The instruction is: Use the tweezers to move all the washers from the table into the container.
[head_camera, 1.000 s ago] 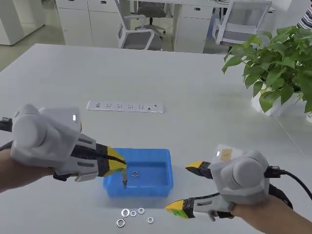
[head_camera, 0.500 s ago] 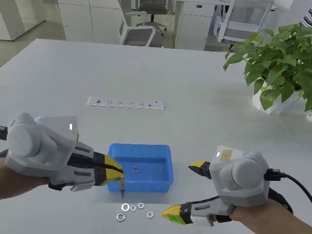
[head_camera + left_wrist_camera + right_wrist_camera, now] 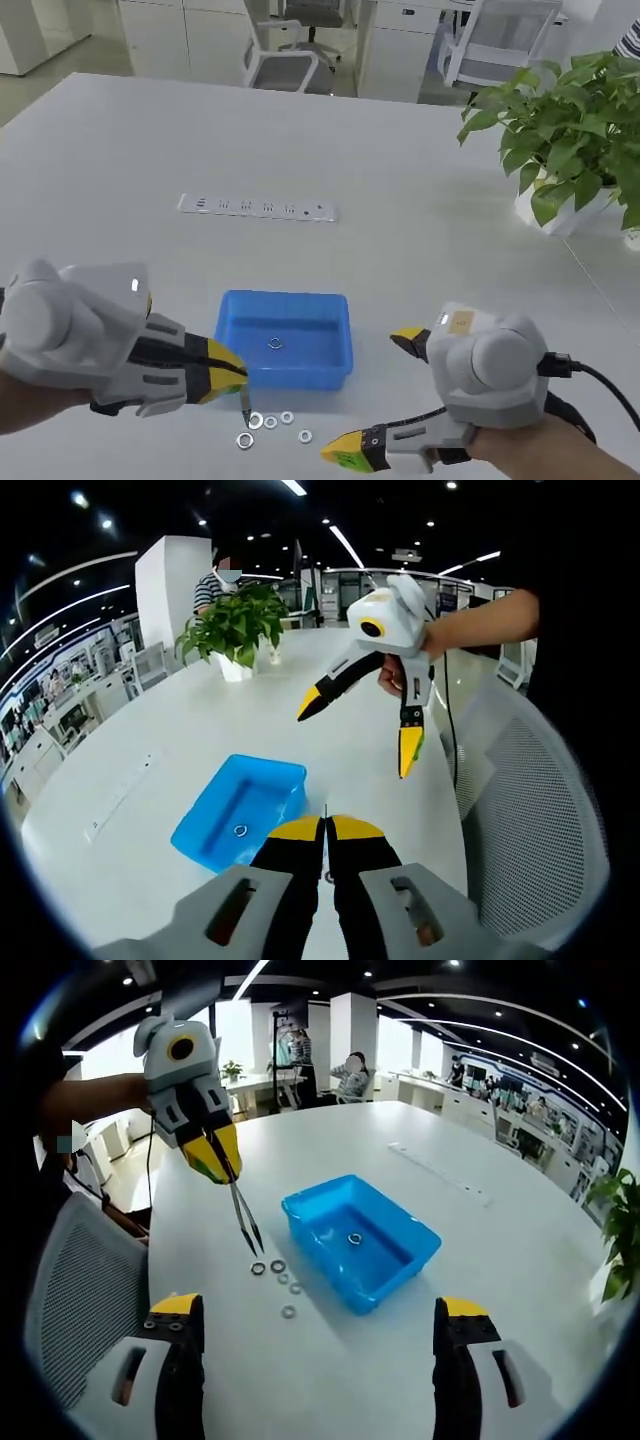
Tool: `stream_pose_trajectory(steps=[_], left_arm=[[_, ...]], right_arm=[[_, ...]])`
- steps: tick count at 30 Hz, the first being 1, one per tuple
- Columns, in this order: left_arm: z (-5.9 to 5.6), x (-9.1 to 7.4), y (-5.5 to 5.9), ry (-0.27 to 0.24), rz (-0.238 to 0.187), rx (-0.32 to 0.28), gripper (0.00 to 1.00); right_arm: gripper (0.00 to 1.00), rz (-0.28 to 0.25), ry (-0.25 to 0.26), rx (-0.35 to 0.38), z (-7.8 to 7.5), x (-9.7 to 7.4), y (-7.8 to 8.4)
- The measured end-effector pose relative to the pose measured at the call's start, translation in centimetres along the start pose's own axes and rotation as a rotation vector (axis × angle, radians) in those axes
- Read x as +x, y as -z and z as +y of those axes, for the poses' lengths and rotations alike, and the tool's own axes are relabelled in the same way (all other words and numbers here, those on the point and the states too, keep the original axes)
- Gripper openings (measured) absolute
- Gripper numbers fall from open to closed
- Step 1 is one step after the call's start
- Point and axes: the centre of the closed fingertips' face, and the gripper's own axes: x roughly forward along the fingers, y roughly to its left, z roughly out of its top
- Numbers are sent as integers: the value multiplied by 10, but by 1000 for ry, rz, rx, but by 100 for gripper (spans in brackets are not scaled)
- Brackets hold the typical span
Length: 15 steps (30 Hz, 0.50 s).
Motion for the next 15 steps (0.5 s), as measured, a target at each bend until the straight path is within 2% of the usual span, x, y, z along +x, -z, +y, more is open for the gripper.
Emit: stream_pose_trajectory(steps=[5,15], left_arm=[[-5,1,4,17,-13,-13,5],[-10,3,9,31,-16,-10,5]], right_arm=[[100,-3,2,8,2,1,0],[100,11,-13,-16,7,3,2]])
